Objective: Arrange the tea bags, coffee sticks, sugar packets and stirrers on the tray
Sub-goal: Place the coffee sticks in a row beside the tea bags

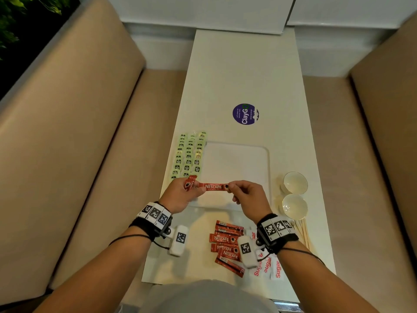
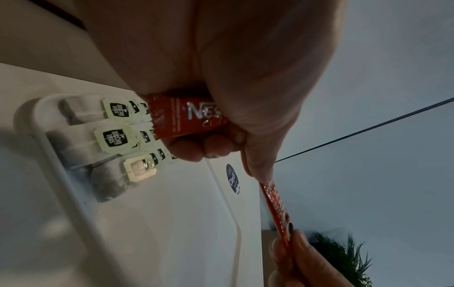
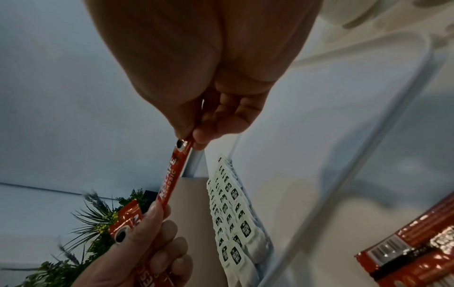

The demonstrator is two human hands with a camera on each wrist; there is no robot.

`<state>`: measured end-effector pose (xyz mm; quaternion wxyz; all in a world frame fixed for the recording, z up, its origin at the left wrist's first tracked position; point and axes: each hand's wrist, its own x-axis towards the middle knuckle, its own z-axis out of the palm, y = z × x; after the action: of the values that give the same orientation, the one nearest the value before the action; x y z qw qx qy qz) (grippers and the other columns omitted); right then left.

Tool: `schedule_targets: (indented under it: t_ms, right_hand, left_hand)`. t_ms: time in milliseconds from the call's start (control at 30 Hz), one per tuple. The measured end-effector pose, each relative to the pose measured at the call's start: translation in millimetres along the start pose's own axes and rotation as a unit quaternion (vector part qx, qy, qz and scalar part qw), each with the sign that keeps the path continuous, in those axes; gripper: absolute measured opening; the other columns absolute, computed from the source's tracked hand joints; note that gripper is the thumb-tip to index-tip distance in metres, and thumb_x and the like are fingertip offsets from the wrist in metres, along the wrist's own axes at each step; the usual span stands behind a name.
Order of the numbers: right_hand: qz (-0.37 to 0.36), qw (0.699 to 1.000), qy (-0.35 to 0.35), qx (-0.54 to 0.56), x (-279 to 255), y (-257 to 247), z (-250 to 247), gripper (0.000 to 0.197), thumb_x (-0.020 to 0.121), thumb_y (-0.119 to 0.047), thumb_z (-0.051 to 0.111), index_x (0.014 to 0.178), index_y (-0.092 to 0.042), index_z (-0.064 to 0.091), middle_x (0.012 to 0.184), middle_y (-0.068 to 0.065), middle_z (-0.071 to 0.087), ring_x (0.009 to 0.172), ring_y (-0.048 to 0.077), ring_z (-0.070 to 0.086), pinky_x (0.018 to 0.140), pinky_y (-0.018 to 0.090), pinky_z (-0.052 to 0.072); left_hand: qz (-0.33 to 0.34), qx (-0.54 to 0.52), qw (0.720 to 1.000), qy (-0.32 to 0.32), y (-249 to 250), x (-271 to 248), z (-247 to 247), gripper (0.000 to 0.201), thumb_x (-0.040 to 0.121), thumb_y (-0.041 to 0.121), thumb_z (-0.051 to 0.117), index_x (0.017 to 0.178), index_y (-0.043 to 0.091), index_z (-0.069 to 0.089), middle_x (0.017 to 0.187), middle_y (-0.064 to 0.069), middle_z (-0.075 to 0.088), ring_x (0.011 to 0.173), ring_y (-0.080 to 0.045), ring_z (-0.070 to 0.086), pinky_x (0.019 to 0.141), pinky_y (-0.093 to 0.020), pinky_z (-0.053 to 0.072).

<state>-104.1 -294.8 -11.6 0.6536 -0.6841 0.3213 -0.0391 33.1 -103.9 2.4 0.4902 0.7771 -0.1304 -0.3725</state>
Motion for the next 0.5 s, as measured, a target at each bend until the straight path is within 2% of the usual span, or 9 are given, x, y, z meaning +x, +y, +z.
schedule_targets:
  t_ms: [133, 300, 367, 433, 500]
  right_hand:
    - [0.022, 1.000, 0.016, 0.008, 8.0, 2.2, 3.8, 0.011, 0.097, -0.017, 0.067, 0.093, -0.017, 0.078, 0.080, 0.000, 0.074, 0.063, 0.008, 0.061, 0.063, 0.022, 0.052]
    - [0.037, 0.999, 0.019, -0.005, 16.3, 10.5, 5.9, 0.010, 0.097, -0.012, 0.066, 0.097, -0.014, 0.076, 0.086, 0.003, 0.076, 0.068, 0.006, 0.066, 0.064, 0.020, 0.053]
    - [0.044, 0.999, 0.016, -0.011, 19.7, 14.4, 6.1, 0.011, 0.098, -0.012, 0.064, 0.097, -0.013, 0.075, 0.088, 0.005, 0.076, 0.068, 0.006, 0.066, 0.064, 0.020, 0.054]
    - [0.048, 0.999, 0.020, -0.013, 25.8, 16.3, 5.8, 0.012, 0.099, -0.012, 0.063, 0.096, -0.015, 0.074, 0.089, 0.006, 0.076, 0.070, 0.008, 0.066, 0.065, 0.022, 0.054]
    - [0.050, 0.998, 0.025, -0.017, 36.1, 15.2, 5.6, 0.013, 0.099, -0.012, 0.062, 0.095, -0.015, 0.074, 0.090, 0.006, 0.076, 0.070, 0.010, 0.066, 0.064, 0.022, 0.054]
  left_hand:
    - [-0.008, 0.018, 1.000, -0.005, -2.1, 9.5, -5.4, 0.011, 0.090, 0.023, 0.074, 0.087, 0.013, 0.072, 0.068, 0.008, 0.061, 0.055, -0.001, 0.052, 0.057, -0.019, 0.044]
    - [-0.025, 0.022, 0.999, -0.004, -5.7, 19.0, -4.1, 0.011, 0.093, 0.022, 0.071, 0.093, 0.012, 0.075, 0.056, 0.016, 0.058, 0.051, 0.004, 0.051, 0.052, -0.012, 0.040]
    - [-0.041, 0.011, 0.999, -0.002, -6.1, 22.6, -3.5, 0.011, 0.095, 0.024, 0.068, 0.098, 0.015, 0.074, 0.060, 0.013, 0.059, 0.057, -0.003, 0.056, 0.050, -0.013, 0.041]
    - [-0.061, -0.003, 0.998, 0.010, -6.9, 27.5, -4.9, 0.011, 0.096, 0.029, 0.065, 0.101, 0.022, 0.072, 0.065, 0.003, 0.055, 0.061, -0.015, 0.053, 0.048, -0.019, 0.042]
    - [-0.074, -0.015, 0.997, 0.019, -5.9, 32.3, -8.4, 0.015, 0.097, 0.034, 0.063, 0.104, 0.023, 0.071, 0.063, 0.000, 0.052, 0.058, -0.016, 0.049, 0.048, -0.025, 0.042]
